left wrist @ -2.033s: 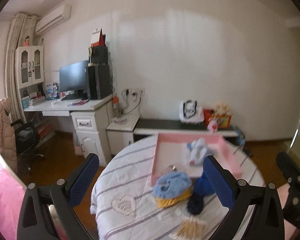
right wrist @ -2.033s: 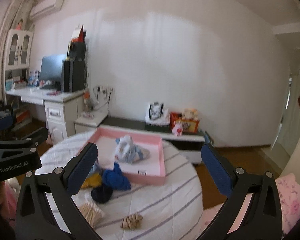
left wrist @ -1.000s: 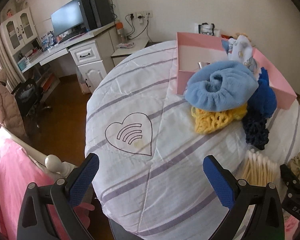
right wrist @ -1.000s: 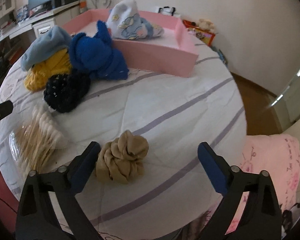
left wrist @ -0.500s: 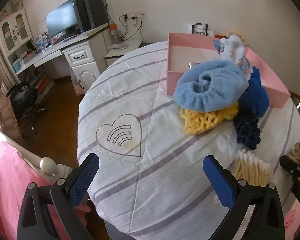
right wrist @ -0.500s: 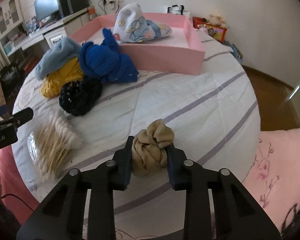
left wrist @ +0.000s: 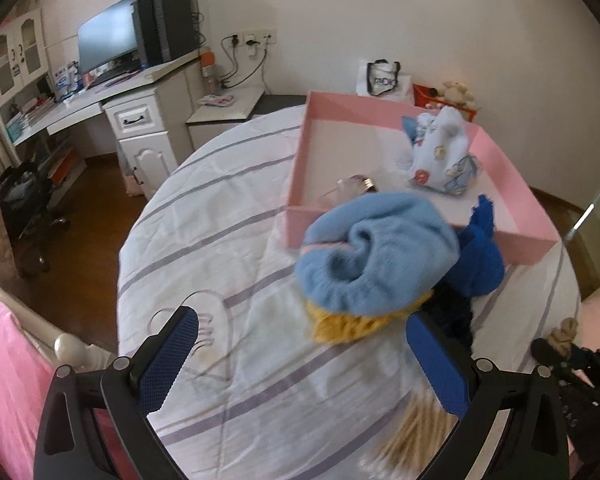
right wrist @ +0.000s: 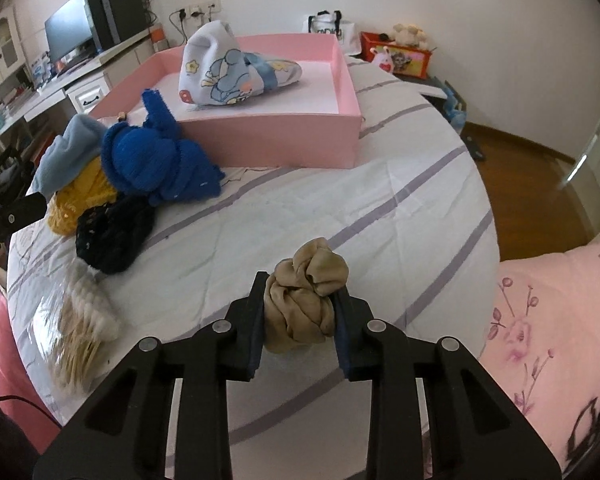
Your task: Organize soft objects
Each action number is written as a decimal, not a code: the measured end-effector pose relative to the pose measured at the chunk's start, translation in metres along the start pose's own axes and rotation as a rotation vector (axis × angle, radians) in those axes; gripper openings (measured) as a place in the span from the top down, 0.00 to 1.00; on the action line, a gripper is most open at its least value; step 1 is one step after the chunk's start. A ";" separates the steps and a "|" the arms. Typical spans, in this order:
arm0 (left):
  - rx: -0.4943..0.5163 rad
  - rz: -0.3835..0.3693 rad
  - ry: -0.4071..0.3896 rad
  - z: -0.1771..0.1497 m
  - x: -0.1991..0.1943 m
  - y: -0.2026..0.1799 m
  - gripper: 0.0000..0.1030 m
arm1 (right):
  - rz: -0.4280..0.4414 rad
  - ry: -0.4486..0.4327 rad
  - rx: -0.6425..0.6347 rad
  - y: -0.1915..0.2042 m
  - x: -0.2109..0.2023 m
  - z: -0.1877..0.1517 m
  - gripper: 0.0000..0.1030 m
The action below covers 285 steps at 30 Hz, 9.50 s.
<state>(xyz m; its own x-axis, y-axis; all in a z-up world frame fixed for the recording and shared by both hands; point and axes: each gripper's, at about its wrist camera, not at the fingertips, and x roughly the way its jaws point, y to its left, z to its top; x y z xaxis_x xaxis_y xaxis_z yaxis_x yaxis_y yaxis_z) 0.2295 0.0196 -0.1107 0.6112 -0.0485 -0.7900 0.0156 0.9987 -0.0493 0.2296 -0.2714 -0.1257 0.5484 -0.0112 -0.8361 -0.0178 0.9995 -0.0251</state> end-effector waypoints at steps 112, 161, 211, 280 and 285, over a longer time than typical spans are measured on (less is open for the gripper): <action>0.063 -0.064 -0.716 -0.180 -0.274 -0.012 0.86 | 0.074 -0.794 -0.122 0.048 -0.267 -0.016 0.73; 0.009 -0.059 -0.294 0.053 -0.124 -0.042 0.86 | 0.028 -0.438 -0.018 0.029 -0.107 0.095 0.73; 0.012 -0.089 0.004 0.200 0.076 -0.061 0.26 | 0.015 -0.154 0.084 -0.009 0.023 0.135 0.21; 0.030 -0.011 -0.556 0.033 -0.242 -0.038 0.00 | -0.055 -0.724 -0.034 0.038 -0.251 0.015 0.00; 0.033 0.003 -0.614 0.014 -0.255 -0.043 0.00 | -0.060 -0.763 -0.038 0.041 -0.261 0.007 0.00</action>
<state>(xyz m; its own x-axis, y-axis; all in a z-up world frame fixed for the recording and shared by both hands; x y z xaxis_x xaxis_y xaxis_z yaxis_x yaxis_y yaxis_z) 0.0843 -0.0106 0.1012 0.9554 -0.0362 -0.2932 0.0315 0.9993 -0.0208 0.0916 -0.2274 0.0956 0.9743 -0.0288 -0.2232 0.0092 0.9960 -0.0885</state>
